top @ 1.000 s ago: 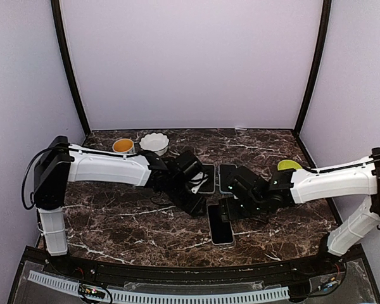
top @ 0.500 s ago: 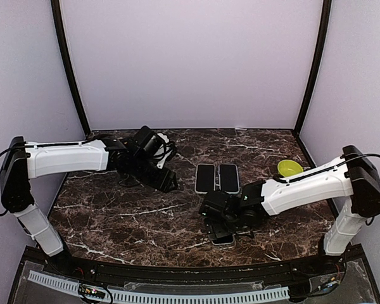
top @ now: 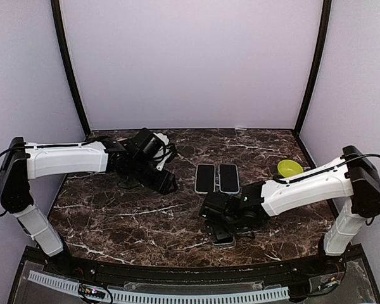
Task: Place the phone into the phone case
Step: Adjust the phone with the phone case, then pick up the phone with the phone case at the center of the board, then press the phone at the top left corner of the phone case, then adjust the phone with the phone case at the center of the board, then pass from the left arm to the right
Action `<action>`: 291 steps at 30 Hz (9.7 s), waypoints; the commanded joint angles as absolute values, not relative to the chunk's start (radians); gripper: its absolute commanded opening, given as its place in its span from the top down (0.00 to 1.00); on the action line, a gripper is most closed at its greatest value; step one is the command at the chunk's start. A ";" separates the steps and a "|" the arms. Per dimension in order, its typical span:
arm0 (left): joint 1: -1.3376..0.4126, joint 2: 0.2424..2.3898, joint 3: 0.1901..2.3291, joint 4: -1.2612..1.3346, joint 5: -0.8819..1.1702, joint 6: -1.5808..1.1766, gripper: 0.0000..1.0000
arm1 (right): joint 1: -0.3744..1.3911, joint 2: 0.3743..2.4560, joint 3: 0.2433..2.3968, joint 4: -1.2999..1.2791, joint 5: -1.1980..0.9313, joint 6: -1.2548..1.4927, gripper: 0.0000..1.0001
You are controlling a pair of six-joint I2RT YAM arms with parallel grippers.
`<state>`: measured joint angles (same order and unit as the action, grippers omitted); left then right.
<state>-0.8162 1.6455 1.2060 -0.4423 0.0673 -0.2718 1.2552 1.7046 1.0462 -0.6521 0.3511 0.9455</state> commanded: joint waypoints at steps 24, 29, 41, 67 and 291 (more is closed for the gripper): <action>-0.819 1.645 1.182 -0.419 0.099 -0.261 0.41 | 1.271 1.688 0.978 -0.614 0.278 0.926 0.17; -0.819 1.655 1.199 -0.433 0.114 -0.267 0.42 | 1.258 1.600 0.999 -0.619 0.289 0.849 0.16; -0.996 1.808 1.247 -0.397 0.250 -0.308 0.55 | 1.112 1.482 0.817 -0.472 0.107 0.808 0.45; -1.032 1.956 1.312 -0.371 0.317 -0.294 0.59 | 1.149 1.585 0.824 -0.575 0.147 0.834 0.89; -1.000 1.205 0.585 0.639 0.584 -0.109 1.00 | 1.011 1.290 0.814 -0.012 -0.483 0.063 0.03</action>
